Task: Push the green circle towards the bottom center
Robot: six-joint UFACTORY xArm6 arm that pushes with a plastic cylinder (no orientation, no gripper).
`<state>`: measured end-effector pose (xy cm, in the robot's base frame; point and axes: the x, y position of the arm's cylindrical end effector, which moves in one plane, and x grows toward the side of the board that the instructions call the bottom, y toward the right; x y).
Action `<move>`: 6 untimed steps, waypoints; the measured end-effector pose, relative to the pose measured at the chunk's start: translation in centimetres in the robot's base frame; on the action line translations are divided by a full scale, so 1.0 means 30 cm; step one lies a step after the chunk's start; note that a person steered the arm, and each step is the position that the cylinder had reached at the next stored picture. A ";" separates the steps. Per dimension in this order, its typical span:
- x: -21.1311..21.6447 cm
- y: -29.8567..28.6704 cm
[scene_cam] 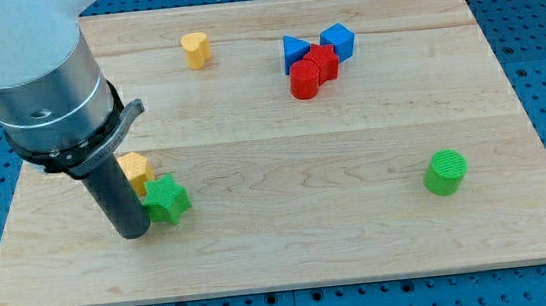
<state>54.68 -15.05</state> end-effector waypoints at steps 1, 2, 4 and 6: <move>0.002 0.013; 0.072 0.246; 0.095 0.902; -0.072 1.167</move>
<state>52.52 19.97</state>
